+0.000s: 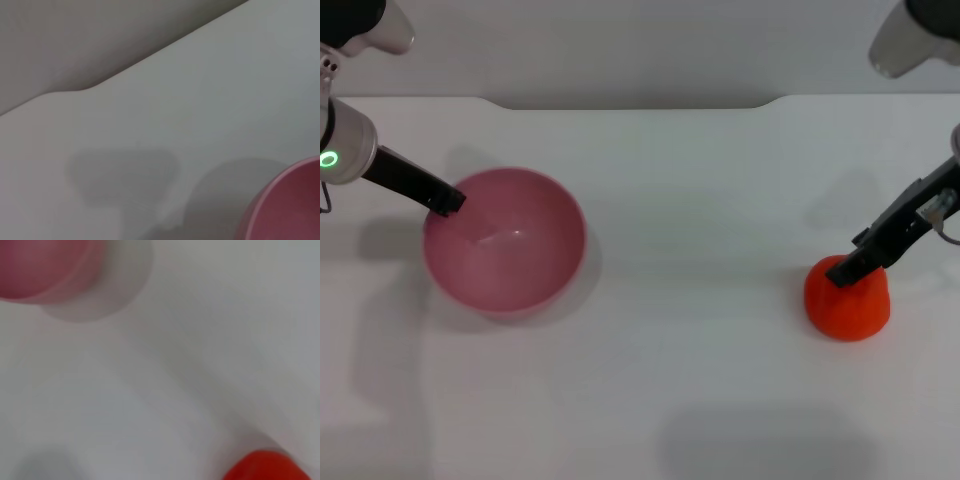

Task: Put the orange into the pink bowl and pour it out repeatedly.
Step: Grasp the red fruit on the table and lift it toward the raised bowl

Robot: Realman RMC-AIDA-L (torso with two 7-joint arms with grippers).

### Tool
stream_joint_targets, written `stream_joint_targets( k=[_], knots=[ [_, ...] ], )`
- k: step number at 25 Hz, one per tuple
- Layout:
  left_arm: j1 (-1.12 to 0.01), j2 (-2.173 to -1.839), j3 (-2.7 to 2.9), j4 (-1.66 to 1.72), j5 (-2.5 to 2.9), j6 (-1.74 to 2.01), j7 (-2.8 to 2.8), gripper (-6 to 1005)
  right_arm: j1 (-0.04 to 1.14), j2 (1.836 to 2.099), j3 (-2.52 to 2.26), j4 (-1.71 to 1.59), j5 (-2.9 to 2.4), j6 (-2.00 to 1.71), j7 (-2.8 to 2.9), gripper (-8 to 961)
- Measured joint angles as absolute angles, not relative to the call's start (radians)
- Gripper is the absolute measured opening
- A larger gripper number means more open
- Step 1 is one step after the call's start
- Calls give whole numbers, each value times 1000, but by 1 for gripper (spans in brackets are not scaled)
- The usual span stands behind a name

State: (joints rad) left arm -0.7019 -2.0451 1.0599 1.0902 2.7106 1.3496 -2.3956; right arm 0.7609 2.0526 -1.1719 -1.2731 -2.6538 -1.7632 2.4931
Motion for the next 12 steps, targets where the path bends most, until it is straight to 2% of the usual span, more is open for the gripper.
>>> stream_joint_targets(
  k=[12],
  knots=[
    [-723,-2049,1061,1095,2711,1362,-2393,43,760,2063,-1196,-1165,-2736,-1655,2497,609]
  ],
)
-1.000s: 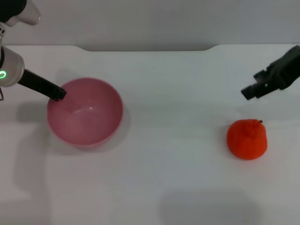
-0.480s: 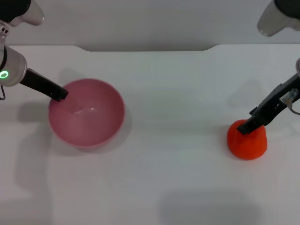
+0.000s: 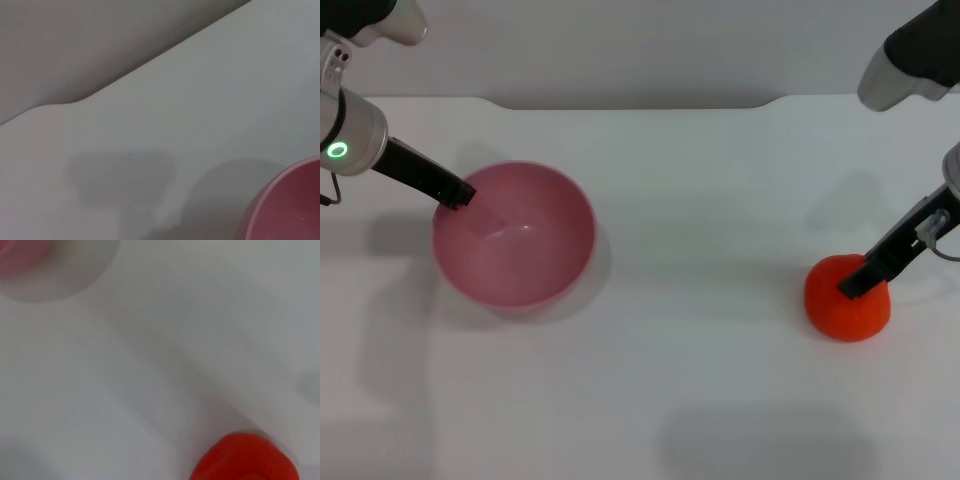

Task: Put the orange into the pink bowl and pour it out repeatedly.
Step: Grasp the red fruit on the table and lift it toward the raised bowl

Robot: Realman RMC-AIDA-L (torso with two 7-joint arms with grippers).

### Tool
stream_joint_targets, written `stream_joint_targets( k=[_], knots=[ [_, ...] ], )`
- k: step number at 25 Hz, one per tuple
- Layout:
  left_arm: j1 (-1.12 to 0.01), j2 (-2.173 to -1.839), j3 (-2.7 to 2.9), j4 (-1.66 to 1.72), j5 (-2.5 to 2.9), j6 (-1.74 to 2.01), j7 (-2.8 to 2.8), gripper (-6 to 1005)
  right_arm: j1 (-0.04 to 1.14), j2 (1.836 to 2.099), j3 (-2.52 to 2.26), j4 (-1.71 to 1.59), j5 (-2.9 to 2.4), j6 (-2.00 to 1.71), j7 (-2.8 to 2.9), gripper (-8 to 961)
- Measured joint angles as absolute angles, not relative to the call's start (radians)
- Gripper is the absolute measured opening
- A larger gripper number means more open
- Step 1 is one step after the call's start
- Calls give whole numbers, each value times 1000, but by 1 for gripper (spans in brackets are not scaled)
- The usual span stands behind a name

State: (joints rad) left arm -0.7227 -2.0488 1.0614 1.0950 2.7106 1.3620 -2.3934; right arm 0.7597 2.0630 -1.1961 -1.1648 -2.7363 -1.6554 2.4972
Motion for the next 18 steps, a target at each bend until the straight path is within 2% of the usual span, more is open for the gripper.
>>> stream_joint_targets(
  k=[18],
  knots=[
    [-767,-2054,1061,1105,2710,1402,-2403,44,763,2065,-1269,-1051,-2780,-1518,2489,610]
  ],
)
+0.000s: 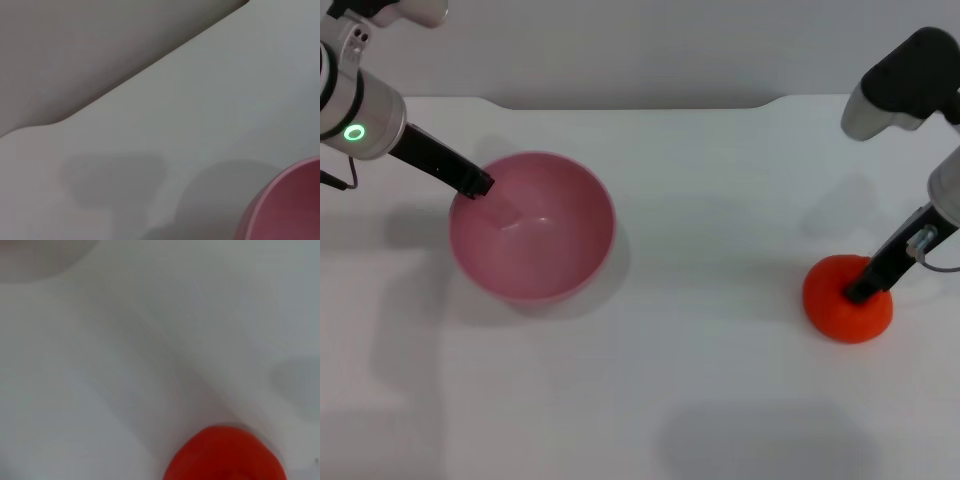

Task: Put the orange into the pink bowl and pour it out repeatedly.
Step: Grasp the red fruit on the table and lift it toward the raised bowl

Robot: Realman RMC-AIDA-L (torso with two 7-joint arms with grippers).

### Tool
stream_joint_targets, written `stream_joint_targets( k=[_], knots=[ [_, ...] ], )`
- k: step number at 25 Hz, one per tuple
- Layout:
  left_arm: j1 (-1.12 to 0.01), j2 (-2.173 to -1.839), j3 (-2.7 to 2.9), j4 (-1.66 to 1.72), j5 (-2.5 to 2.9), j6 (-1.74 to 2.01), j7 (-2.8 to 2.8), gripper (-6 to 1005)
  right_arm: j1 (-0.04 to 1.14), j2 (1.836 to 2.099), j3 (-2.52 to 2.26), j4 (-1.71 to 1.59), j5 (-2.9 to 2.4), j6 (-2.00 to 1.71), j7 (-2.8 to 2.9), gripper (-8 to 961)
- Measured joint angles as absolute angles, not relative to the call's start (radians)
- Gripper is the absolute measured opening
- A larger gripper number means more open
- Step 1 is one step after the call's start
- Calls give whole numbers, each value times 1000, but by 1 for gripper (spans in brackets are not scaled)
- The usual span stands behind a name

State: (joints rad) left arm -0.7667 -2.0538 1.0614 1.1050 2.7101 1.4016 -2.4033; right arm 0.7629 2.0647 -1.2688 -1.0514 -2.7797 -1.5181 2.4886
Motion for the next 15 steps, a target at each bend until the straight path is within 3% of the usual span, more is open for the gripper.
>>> stream_joint_targets(
  k=[3,8,11,15],
  knots=[
    [-770,-2054,1061,1105,2709,1404,-2405,44,762,2065,-1300,-1046,-2780,-1506,2478,610],
    [-774,-2054,1063,1106,2708,1404,-2411,43,759,2065,-1314,-1052,-2780,-1496,2474,437],
    [-775,-2054,1063,1113,2708,1404,-2411,43,750,2065,-1308,-1086,-2779,-1494,2474,223],
    [-778,-2054,1064,1119,2704,1407,-2413,43,730,2069,-1292,-1208,-2770,-1493,2479,184]
  ],
)
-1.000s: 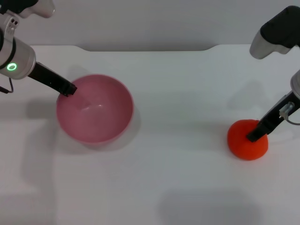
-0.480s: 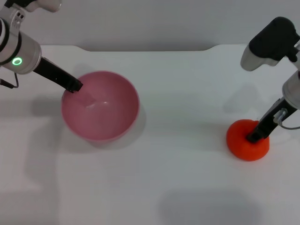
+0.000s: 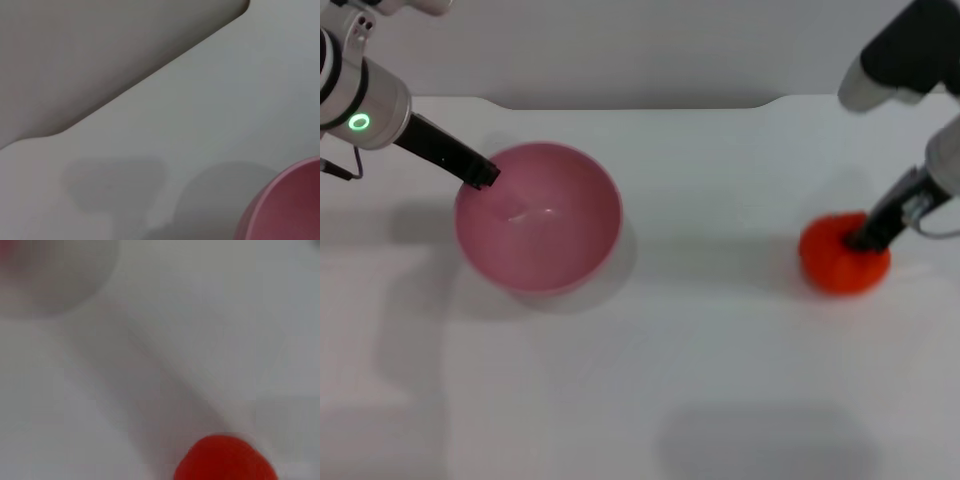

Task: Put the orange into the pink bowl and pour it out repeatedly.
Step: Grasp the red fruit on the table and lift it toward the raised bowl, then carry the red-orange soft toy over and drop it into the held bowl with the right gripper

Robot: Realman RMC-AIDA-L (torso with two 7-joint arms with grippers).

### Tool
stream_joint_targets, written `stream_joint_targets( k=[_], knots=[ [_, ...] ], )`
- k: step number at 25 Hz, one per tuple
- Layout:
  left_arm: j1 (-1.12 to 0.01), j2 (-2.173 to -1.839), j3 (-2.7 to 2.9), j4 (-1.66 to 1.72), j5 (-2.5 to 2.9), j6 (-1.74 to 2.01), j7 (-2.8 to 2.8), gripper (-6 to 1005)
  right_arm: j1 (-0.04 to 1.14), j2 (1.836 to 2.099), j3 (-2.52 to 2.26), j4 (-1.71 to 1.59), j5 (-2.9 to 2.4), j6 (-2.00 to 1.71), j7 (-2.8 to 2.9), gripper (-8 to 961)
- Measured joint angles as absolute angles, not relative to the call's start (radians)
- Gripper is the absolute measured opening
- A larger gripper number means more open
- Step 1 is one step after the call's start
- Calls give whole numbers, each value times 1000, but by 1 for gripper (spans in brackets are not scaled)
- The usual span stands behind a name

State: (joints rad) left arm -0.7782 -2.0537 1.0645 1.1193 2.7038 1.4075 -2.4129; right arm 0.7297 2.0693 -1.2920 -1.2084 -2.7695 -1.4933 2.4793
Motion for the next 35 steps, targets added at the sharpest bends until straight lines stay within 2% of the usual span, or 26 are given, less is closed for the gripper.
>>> stream_joint_targets(
  k=[8,12,20,31,35],
  knots=[
    [-794,-2057,1066,1120,2694,1428,-2415,44,662,2081,-1276,-1587,-2571,-1438,2488,144],
    [-794,-2059,1102,1120,2656,1429,-2415,44,625,2086,-1283,-1670,-2420,-1376,2436,127],
    [-796,-2061,1145,1121,2602,1408,-2415,43,583,2088,-1303,-1650,-2124,-1326,2292,86],
    [-812,-2060,1179,1121,2569,1388,-2409,44,584,2087,-1432,-1538,-2105,-1208,2266,77],
    [-811,-2061,1193,1121,2559,1382,-2409,44,582,2085,-1450,-1527,-2104,-1185,2265,139]
  ],
)
